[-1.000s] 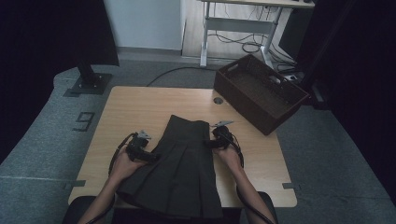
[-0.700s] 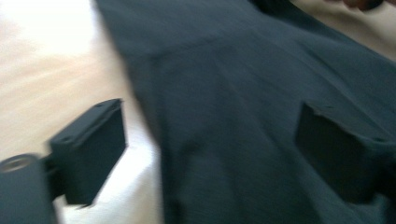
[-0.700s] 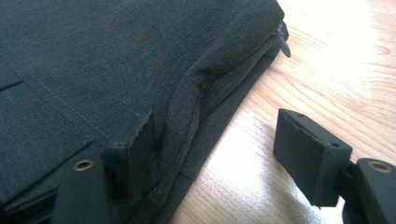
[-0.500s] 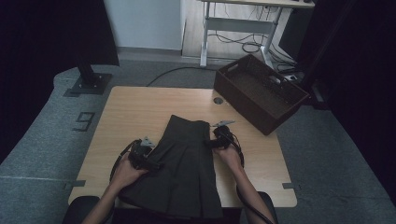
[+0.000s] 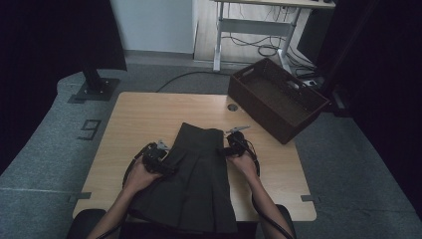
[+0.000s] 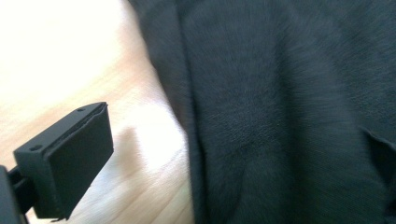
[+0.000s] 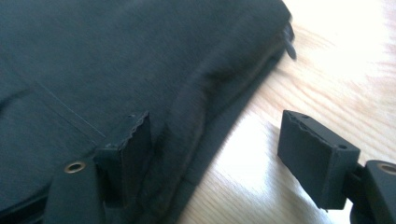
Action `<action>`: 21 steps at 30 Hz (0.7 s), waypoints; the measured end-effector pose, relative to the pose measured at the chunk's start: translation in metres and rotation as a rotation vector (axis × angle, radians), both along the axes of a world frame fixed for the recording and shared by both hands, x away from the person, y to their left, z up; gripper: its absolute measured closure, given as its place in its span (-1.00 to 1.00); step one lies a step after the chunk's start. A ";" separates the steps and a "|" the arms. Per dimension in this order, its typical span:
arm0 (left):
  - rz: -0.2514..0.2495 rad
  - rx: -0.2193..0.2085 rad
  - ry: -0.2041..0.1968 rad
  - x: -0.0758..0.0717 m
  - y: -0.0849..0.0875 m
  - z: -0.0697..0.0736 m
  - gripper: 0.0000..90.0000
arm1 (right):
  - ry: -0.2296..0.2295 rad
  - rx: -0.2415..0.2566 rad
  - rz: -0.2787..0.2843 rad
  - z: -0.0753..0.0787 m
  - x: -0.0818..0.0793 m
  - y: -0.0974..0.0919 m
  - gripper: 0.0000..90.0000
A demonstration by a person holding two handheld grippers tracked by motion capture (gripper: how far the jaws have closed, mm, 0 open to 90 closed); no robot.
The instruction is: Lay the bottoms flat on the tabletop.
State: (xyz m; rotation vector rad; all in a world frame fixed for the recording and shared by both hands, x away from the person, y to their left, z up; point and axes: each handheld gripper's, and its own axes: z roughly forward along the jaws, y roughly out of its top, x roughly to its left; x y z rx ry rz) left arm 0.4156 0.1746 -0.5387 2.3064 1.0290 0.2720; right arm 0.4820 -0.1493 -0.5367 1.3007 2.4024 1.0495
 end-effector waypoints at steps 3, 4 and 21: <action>0.015 -0.030 -0.009 -0.002 0.004 -0.003 -1.00 | -0.021 0.019 -0.016 0.005 0.006 0.001 -0.54; 0.018 -0.030 -0.014 -0.003 0.004 -0.003 -1.00 | -0.027 0.019 -0.024 0.006 0.009 0.002 -0.59; 0.033 -0.047 -0.033 -0.009 0.003 -0.005 -1.00 | 0.020 -0.021 0.017 0.000 0.022 0.026 0.44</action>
